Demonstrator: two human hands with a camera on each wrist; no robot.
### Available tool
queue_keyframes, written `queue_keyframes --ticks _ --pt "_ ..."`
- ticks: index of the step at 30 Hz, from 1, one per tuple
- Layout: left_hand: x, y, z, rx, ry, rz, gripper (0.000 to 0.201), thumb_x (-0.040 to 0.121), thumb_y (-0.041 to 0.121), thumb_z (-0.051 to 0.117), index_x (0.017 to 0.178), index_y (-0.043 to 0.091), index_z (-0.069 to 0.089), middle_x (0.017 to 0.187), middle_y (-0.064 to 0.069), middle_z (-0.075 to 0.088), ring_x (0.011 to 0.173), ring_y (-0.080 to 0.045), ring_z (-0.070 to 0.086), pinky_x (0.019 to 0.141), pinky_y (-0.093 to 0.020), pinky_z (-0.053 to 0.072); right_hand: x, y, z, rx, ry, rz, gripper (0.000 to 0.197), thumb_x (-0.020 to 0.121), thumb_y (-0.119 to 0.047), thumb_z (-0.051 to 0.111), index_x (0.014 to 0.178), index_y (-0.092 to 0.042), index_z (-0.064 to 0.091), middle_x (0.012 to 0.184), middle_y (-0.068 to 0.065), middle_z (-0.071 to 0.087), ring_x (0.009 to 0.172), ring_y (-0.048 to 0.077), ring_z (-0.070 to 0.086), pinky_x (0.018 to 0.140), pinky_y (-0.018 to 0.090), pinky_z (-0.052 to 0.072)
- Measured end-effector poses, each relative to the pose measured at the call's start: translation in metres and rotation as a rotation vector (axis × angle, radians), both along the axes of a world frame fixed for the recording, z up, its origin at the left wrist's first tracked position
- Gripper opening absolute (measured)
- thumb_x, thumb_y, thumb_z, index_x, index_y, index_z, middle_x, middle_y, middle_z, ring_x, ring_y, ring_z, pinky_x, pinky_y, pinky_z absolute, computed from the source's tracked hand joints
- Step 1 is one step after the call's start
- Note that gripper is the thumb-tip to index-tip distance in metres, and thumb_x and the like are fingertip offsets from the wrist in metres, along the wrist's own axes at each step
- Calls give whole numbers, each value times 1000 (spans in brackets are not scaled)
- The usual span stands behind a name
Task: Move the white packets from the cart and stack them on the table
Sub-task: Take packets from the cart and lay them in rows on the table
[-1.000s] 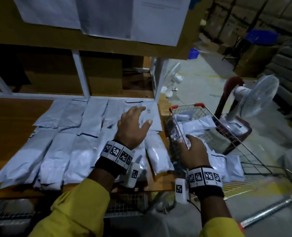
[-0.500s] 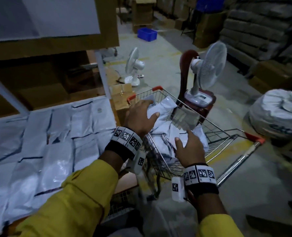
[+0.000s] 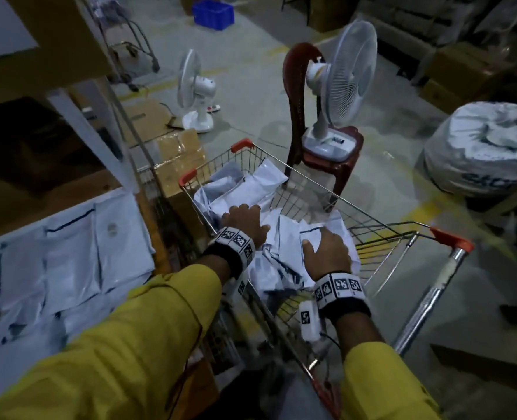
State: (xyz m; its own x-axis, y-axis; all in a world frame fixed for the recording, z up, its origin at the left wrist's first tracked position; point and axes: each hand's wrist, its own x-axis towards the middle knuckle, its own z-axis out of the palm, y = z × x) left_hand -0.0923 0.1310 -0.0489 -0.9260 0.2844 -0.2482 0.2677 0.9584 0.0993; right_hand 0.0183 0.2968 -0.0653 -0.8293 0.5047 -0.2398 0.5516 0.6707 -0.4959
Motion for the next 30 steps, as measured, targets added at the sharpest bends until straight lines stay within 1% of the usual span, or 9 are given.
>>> queue_keyframes --ticks 6,11,12,15,17,21,24,27,30 --pt "-41 17 -55 -219 -74 -74 57 96 55 51 139 19 45 142 -13 46 127 -37 44 104 -48 34 -63 10 -61 -81 -208 60 67 97 -53 50 150 -13 37 149 20 40 133 41 43 108 51 39" --pt "-59 39 -95 -186 -250 -123 67 96 54 52 149 17 37 145 -11 48 130 -34 49 106 -44 41 -85 10 -111 -209 -327 138 59 98 -51 49 147 -19 44 144 20 46 128 40 48 106 48 42" --pt "-60 41 -105 -175 -278 -133 68 96 53 52 151 17 35 144 -14 49 128 -34 51 104 -43 43 -86 9 -121 -243 -345 158 57 97 -50 50 144 -19 46 142 21 49 125 40 51 104 47 44" --pt "-56 42 -130 -185 -256 -103 59 94 53 52 139 16 46 134 -18 52 118 -35 55 96 -43 47 -85 5 -148 -264 -396 199 59 97 -51 49 144 -16 44 139 23 50 123 40 53 102 48 46" --pt "-55 43 -139 -167 -219 -68 59 92 54 55 135 13 44 129 -18 52 114 -36 56 92 -43 47 -82 4 -161 -262 -434 202 65 96 -54 48 148 -17 37 142 23 48 126 41 51 103 49 44" --pt "-57 43 -151 -97 -225 73 68 87 61 59 131 11 45 128 -21 53 114 -39 56 93 -45 46 -82 -1 -180 -260 -500 191 87 94 -62 44 159 -19 7 153 26 33 139 42 36 113 52 34" --pt "-56 44 -159 -95 -230 104 70 84 61 63 129 12 43 134 -20 52 121 -39 52 97 -47 44 -83 -6 -182 -255 -512 180 90 95 -64 41 160 -25 -8 161 26 14 148 41 18 119 52 22" --pt "-61 43 -162 -60 -284 129 72 85 57 64 134 12 36 135 -19 53 120 -39 55 94 -47 47 -84 -4 -174 -279 -523 169 88 96 -60 44 159 -32 -9 164 23 6 150 40 13 120 53 19" --pt "-69 40 -166 -44 -298 101 78 83 57 62 142 16 30 134 -16 54 115 -37 58 92 -47 49 -85 4 -169 -281 -527 158 83 94 -56 46 159 -36 -2 163 22 15 147 42 21 119 55 22"
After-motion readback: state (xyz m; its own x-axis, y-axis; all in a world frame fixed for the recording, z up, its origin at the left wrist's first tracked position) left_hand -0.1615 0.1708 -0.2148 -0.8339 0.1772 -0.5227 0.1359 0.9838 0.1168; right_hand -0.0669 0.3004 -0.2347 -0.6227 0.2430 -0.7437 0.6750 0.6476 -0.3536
